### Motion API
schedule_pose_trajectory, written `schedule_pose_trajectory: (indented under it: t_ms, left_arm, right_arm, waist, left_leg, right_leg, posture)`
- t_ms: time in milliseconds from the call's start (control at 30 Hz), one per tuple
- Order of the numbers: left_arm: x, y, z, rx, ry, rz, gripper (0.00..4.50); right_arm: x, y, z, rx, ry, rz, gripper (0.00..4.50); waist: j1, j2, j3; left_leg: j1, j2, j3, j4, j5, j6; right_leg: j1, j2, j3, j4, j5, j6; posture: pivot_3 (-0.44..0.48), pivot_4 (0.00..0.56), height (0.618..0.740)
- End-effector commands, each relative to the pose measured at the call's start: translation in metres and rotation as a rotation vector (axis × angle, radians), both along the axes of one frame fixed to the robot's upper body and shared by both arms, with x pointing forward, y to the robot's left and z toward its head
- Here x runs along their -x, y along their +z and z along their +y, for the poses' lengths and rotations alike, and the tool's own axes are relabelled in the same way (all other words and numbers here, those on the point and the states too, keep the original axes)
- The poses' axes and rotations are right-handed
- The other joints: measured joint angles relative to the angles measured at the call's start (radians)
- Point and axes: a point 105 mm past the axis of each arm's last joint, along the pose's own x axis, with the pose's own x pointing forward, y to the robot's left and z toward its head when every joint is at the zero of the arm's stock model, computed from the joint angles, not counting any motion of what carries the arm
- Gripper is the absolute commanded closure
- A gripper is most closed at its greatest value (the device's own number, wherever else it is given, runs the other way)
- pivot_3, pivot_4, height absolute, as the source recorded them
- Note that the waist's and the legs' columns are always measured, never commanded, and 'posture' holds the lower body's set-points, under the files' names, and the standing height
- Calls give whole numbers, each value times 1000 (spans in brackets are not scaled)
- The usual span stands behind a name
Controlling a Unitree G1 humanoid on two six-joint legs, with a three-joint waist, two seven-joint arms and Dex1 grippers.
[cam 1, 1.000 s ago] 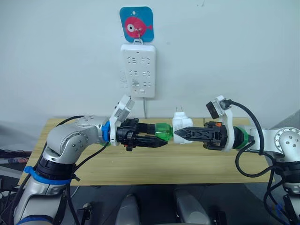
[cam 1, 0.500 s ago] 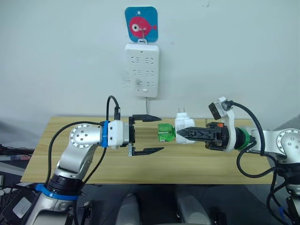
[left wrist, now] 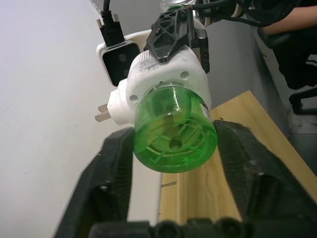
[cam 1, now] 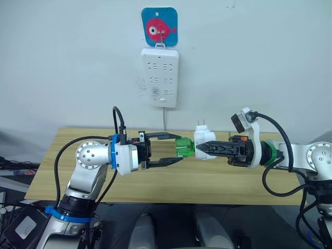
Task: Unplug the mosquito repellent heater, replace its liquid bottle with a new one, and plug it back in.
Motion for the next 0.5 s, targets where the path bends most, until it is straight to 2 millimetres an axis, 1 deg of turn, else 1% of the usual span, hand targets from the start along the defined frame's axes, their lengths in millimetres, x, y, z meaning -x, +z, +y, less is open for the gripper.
schedule_pose_trajectory:
  t_ms: [33,100,133,167,200,233,267,300,367,500]
  left_arm:
    - [-1,3,-2,21,-1,-2,2330]
    - [-3,3,-2,8,8,80,2330]
    - [-6,1,0,-12,18,170,2330]
    - [-9,-3,2,-43,31,314,2330]
    - [-15,-3,8,-27,55,525,2330]
    - [-19,-1,11,-12,56,685,2330]
    - [-18,3,15,-12,27,837,2330]
    - [-16,9,18,-15,-10,938,2330]
    - [-15,17,20,-7,-35,1016,2330]
    - [-15,25,15,17,-13,1000,2330]
  right_arm:
    - [4,15,1,-36,26,-47,1405]
    - [4,15,2,-35,27,-48,1405]
    - [5,14,2,-35,27,-48,1405]
    - [5,14,2,-35,28,-48,1405]
    - [5,14,2,-34,30,-48,1405]
    - [6,14,2,-33,33,-48,1405]
    - [7,13,3,-31,37,-47,1405]
    - [7,13,3,-29,41,-47,1405]
    - [8,13,3,-29,45,-47,1405]
    - [8,13,4,-30,43,-50,1405]
  waist:
    - [0,0,0]
    - [-1,0,0]
    - [-1,0,0]
    - [-2,0,0]
    - [-3,0,0]
    - [-3,0,0]
    - [-3,0,0]
    - [-4,0,0]
    - [-6,0,0]
    - [-7,0,0]
  left_leg:
    - [0,0,0,0,0,0]
    - [0,0,0,0,0,0]
    - [0,0,0,0,0,0]
    - [0,0,-1,0,0,0]
    - [0,0,-1,0,0,0]
    - [0,0,-2,0,0,0]
    - [0,0,-2,0,0,0]
    - [0,0,-3,0,0,0]
    - [0,0,-3,1,0,0]
    - [0,1,-3,0,0,0]
  right_leg:
    - [0,0,0,0,0,0]
    - [0,0,0,0,0,0]
    - [0,0,0,0,0,0]
    - [0,0,0,0,0,0]
    - [0,0,-1,0,0,0]
    - [0,1,-1,1,0,0]
    - [0,1,-2,1,-2,3]
    - [0,1,-2,2,-2,4]
    - [0,1,-2,3,-3,4]
    - [0,1,-2,2,-2,4]
  posture:
    - [-153,194,725]
    - [-153,194,725]
    - [-153,193,725]
    - [-148,191,725]
    - [-146,190,725]
    - [-146,190,725]
    - [-146,191,725]
    - [-146,191,725]
    - [-146,190,725]
    - [-149,191,725]
